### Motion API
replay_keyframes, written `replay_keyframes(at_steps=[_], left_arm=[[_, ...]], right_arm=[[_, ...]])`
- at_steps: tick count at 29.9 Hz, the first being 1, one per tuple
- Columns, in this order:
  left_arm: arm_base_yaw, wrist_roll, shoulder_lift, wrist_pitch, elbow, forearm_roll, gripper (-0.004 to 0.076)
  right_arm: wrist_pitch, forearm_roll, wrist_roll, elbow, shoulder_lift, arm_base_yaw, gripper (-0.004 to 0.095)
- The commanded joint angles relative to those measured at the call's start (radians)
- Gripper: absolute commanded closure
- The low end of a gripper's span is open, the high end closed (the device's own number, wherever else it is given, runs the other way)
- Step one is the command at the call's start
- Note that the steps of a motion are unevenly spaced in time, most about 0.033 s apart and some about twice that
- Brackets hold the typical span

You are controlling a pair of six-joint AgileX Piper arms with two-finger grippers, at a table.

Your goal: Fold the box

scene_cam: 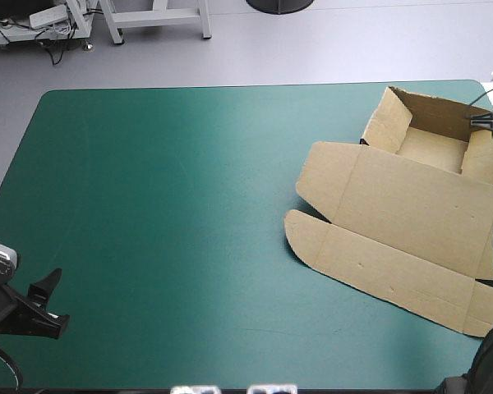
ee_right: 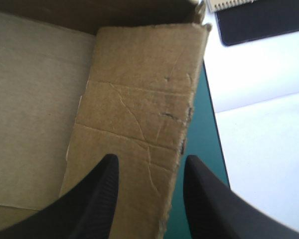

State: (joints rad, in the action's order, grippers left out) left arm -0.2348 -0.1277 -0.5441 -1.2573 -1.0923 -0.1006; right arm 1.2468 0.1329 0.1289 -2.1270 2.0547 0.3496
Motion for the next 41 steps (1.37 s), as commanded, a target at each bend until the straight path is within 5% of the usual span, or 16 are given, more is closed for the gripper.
replay_keyframes(at_steps=[1, 6, 12, 32, 41], left_arm=[[-0.005, -0.052, -0.015, -0.031, -0.021, 0.002, 0.0305], [-0.005, -0.056, -0.015, -0.029, -0.021, 0.034, 0.0305], [-0.005, -0.059, -0.013, 0.019, 0.002, 0.112, 0.0305], [-0.005, -0.061, 0.248, 0.266, 0.481, 0.156, 0.0306], [-0.005, -0.122, 0.380, 0.270, 0.584, 0.167, 0.0361]], right_arm=[[0.011, -0.016, 0.007, -0.024, -0.180, 0.005, 0.0504], [0.011, -0.188, -0.003, -0.024, -0.356, 0.005, 0.0528], [0.011, -0.438, 0.042, 0.005, -0.543, -0.021, 0.0783], [-0.052, -0.414, 0.079, 0.900, -1.261, -0.121, 0.0866], [-0.239, -0.409, 0.086, 1.383, -1.543, -0.121, 0.0866]])
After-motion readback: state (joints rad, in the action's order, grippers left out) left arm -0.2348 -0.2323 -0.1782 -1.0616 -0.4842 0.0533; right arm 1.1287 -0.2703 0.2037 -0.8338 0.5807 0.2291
